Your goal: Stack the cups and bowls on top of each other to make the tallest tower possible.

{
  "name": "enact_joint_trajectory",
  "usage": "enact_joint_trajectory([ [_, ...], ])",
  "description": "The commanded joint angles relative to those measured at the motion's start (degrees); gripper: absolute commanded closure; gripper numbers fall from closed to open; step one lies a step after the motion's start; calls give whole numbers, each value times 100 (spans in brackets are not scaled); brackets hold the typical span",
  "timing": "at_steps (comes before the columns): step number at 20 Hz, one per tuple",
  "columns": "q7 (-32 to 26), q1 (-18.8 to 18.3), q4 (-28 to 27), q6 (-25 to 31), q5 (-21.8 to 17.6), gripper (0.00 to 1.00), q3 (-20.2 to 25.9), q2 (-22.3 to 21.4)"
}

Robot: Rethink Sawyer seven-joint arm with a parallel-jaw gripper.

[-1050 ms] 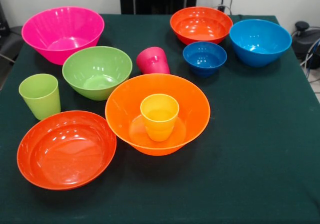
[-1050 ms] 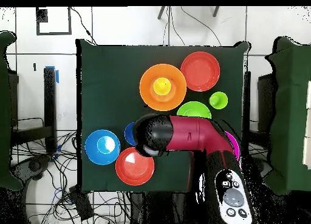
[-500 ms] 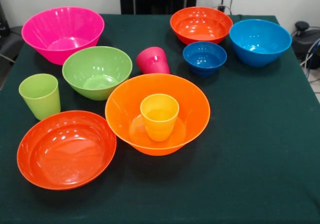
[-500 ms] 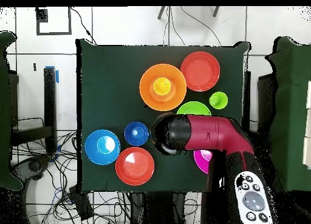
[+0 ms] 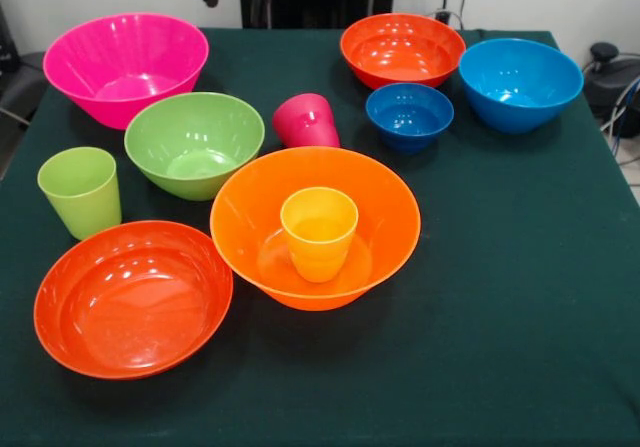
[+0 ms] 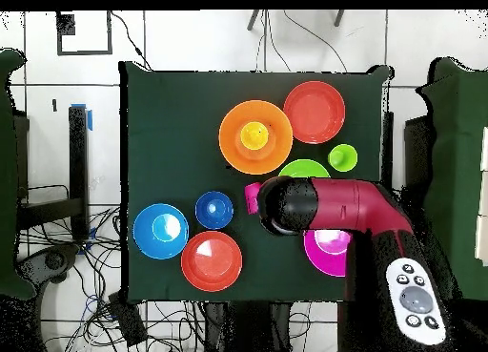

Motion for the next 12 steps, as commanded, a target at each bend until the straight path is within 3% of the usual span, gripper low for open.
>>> enact_joint_trajectory([
  [1, -1138, -163, -327, -765, -730, 0, 659, 893],
  [12, -1185, -319, -492, -765, -925, 0, 827, 1177],
])
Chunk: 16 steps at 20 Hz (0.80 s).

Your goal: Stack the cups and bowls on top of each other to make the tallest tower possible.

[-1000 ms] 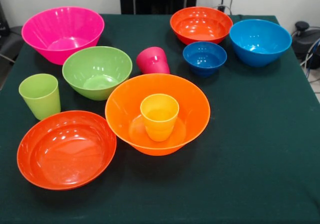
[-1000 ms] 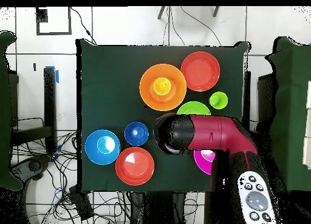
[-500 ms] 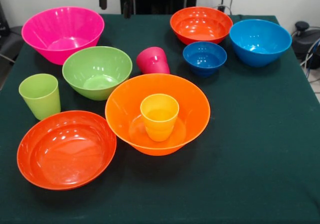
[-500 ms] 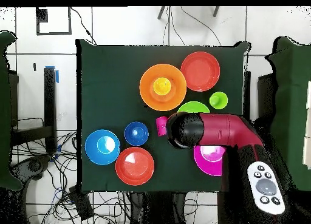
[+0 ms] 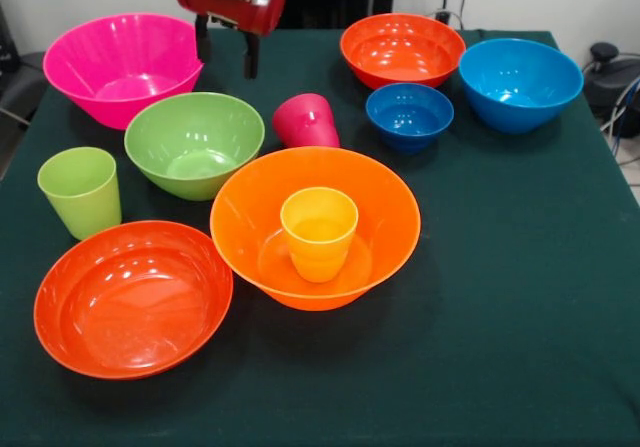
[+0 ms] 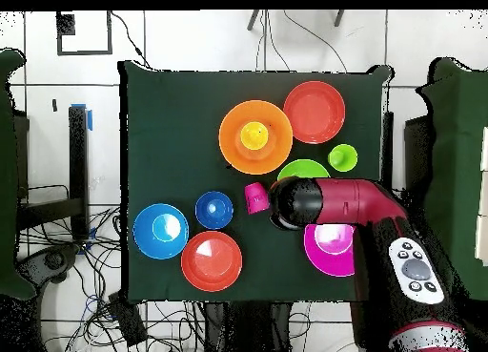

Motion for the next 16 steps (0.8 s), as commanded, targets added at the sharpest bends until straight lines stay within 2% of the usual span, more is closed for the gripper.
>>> enact_joint_trajectory([
  [1, -1191, -34, -268, -267, -536, 0, 647, 376],
  [4, -1151, -78, -203, -224, -496, 0, 679, 331],
  [9, -753, -18, -13, -109, -347, 0, 542, 52],
  [16, -1108, -278, 366, 208, -120, 0, 784, -293],
])
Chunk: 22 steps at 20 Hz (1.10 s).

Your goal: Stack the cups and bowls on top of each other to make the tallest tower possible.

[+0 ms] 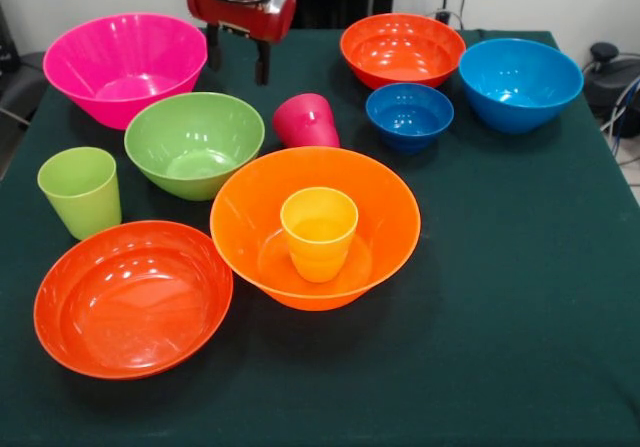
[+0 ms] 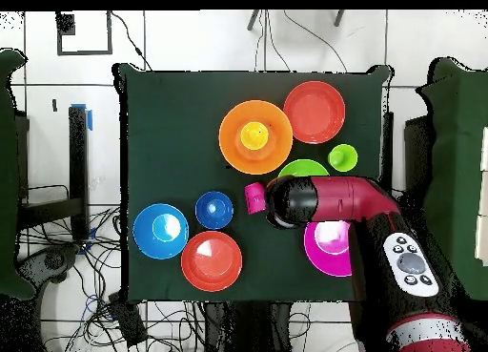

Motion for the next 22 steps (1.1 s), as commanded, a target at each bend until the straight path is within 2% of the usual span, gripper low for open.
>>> enact_joint_trajectory([
  [1, -1204, -297, 408, 265, 10, 0, 656, -346],
  [8, -1750, -646, 598, 1028, 294, 0, 1156, -566],
  [16, -3199, -1252, 576, 1877, 176, 0, 2151, -46],
  [22, -3681, -1524, 750, 1884, 49, 0, 2629, 161],
])
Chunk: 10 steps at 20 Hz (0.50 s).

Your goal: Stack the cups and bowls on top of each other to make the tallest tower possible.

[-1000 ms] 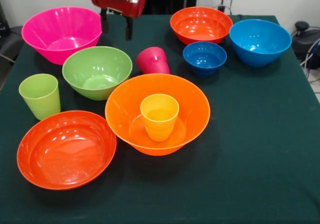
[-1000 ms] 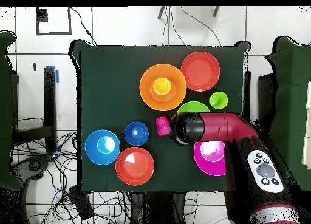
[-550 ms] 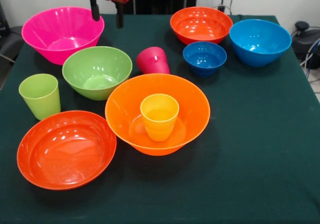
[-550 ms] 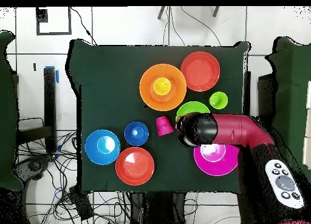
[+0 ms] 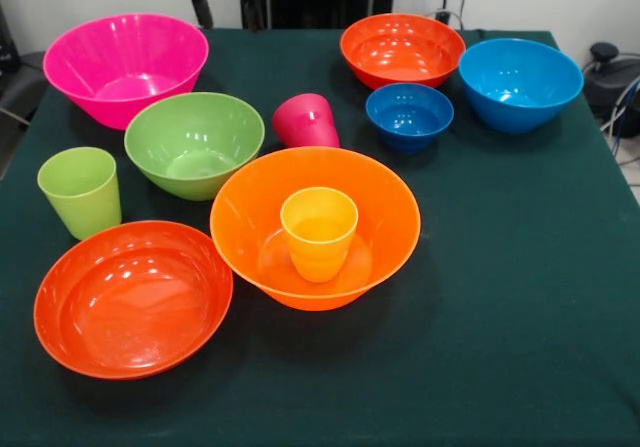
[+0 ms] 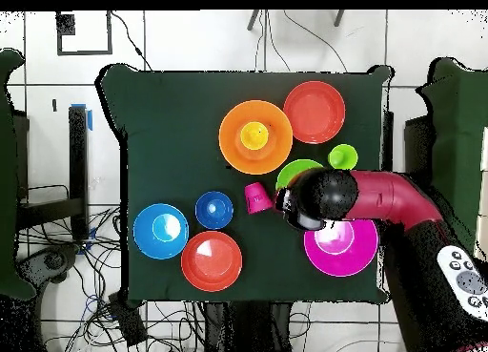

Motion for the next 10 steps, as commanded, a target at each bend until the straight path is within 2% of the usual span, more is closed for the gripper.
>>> enact_joint_trajectory([
  [1, -2431, -103, 420, 476, -239, 0, 1017, 556],
  [8, -2906, 19, 331, 291, -732, 0, 1114, 604],
  [10, -2796, 175, 362, -19, -1116, 0, 1043, 338],
])
